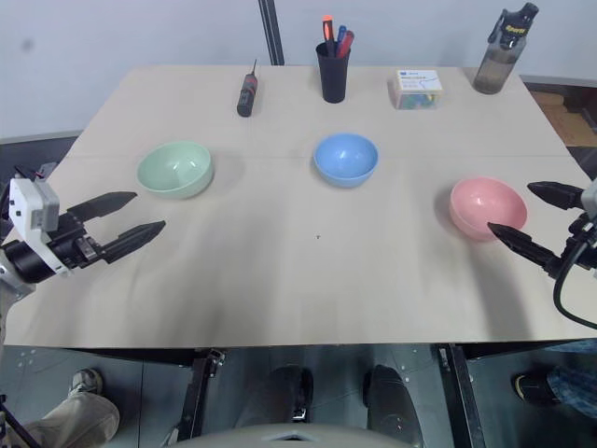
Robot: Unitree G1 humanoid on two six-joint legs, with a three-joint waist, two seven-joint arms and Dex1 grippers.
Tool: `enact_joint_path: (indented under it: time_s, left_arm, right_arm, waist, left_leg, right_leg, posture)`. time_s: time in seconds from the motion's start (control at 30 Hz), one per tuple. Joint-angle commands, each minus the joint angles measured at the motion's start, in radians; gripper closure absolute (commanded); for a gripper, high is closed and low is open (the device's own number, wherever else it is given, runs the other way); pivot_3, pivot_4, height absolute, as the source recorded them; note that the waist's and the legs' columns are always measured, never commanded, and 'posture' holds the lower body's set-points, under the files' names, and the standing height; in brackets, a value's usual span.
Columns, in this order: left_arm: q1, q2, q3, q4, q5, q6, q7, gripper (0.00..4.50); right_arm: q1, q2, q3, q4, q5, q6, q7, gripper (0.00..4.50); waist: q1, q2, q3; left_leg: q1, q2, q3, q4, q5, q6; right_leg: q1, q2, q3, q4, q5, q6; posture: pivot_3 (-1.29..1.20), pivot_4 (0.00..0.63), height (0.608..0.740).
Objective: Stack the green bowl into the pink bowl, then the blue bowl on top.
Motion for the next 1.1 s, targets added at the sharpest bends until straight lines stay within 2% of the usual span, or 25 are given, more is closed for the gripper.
enact_joint_path:
  time_s: [0.03, 0.27, 0.47, 0.77, 0.97, 1.1]
  left_arm:
    - [-0.019, 0.015, 0.012, -0.007, -0.011, -0.007, -0.004, 0.0]
    - [-0.047, -0.008, -0.008, -0.022, -0.026, -0.001, -0.002, 0.0]
    - [-0.091, -0.044, -0.074, -0.041, 0.101, -0.059, 0.143, 0.0]
    - [-0.126, -0.051, -0.126, -0.059, 0.105, -0.08, 0.139, 0.0]
    - [-0.116, -0.061, -0.102, -0.129, -0.119, -0.035, -0.069, 0.0]
    - [-0.105, -0.017, -0.13, -0.159, -0.177, -0.009, -0.203, 0.0]
  right_arm:
    - [-0.011, -0.013, -0.002, -0.004, -0.001, -0.012, 0.001, 0.12]
    - [-0.035, 0.0, 0.052, 0.003, -0.025, -0.037, -0.022, 0.12]
    - [-0.083, 0.032, 0.124, -0.015, -0.01, -0.057, -0.033, 0.12]
    - [-0.125, 0.075, 0.322, 0.006, -0.141, -0.099, -0.123, 0.12]
    - [-0.199, 0.081, 0.477, 0.142, -0.291, -0.074, -0.216, 0.12]
    - [-0.288, 0.112, 0.551, 0.246, -0.344, -0.06, -0.256, 0.12]
  waist:
    - [0.0, 0.0, 0.0]
    - [0.0, 0.0, 0.0]
    - [0.001, 0.0, 0.0]
    - [0.0, 0.0, 0.0]
    - [-0.002, 0.0, 0.0]
    - [-0.004, 0.0, 0.0]
  left_leg:
    - [0.0, 0.0, 0.0, 0.0, 0.0, 0.0]
    - [0.0, 0.0, 0.0, 0.0, 0.0, 0.0]
    - [0.0, -0.001, -0.001, 0.0, 0.0, 0.0]
    - [-0.002, -0.002, -0.001, 0.0, 0.0, 0.0]
    - [-0.002, -0.002, -0.001, 0.0, 0.001, -0.001]
    - [-0.002, -0.002, -0.001, 0.0, 0.002, -0.004]
  right_leg:
    - [0.0, 0.0, 0.0, 0.0, 0.0, 0.0]
    - [0.0, 0.0, 0.0, 0.0, 0.0, 0.0]
    - [0.0, 0.0, -0.001, 0.0, 0.0, 0.0]
    - [-0.001, 0.0, -0.001, 0.0, 0.0, 0.0]
    - [-0.001, -0.001, -0.001, 0.0, 0.0, 0.0]
    - [-0.002, 0.0, -0.001, 0.0, 0.0, 0.0]
  posture:
    - [0.0, 0.15, 0.74]
    - [0.0, 0.15, 0.74]
    - [0.0, 0.15, 0.74]
    - [0.0, 0.15, 0.74]
    - [0.0, 0.15, 0.74]
    - [0.0, 0.15, 0.74]
